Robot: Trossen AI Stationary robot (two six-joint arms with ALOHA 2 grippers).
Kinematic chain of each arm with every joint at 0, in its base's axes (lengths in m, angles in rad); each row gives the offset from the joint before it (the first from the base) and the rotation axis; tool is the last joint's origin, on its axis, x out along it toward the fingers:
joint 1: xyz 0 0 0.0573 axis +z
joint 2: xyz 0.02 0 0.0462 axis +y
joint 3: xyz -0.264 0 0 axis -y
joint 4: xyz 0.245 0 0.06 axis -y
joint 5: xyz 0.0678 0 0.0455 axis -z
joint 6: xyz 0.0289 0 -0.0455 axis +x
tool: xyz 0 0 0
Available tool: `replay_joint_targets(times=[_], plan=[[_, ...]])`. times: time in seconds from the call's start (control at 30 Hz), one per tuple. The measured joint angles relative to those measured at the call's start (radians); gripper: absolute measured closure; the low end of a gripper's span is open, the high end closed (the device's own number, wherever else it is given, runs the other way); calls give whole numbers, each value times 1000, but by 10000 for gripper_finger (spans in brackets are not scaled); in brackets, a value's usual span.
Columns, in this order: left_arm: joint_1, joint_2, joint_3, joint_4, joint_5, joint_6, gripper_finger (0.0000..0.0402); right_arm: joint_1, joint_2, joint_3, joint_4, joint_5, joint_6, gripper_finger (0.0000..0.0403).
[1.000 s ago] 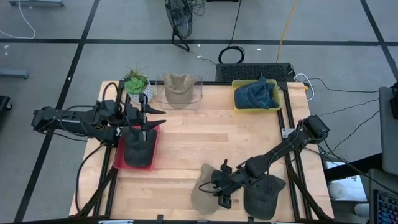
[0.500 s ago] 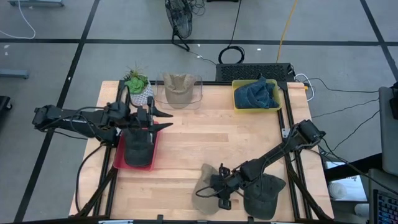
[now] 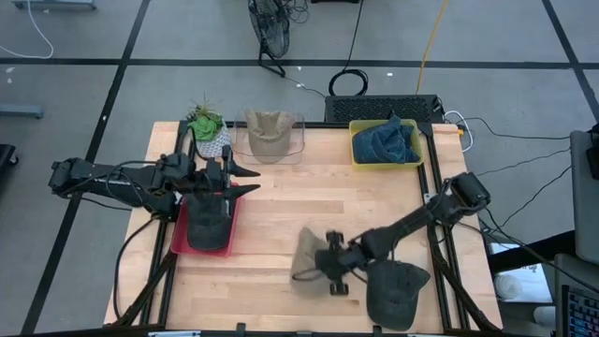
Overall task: Pick & Place hat
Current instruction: Put the brown cap into the transparent bin
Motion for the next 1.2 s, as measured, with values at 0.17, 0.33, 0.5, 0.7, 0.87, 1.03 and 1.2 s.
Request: replay_joint_targets(times=[0.17,0.33,0.5,0.7,0.87,1.03,1.2], plan=[[-1,0,0,0,0,-5,254,-88,-34,-1,-30,162,-201,402],[-1,0,0,-16,0,-4,254,-185,-50,-1,35,356,-457,402],[-1,0,0,-32,-11,-6,254,-272,-50,-1,223,558,-749,403],[-1,0,0,-47,-37,-8,254,-370,-50,-1,507,572,-1162,403],[-1,0,0,-55,-61,-6,254,-492,-46,0,669,306,-1388,403],[0,0,0,-54,-62,7,254,-613,-47,0,784,190,-1561,403],[7,0,0,-53,-125,63,254,-709,-39,0,884,32,-1594,403]])
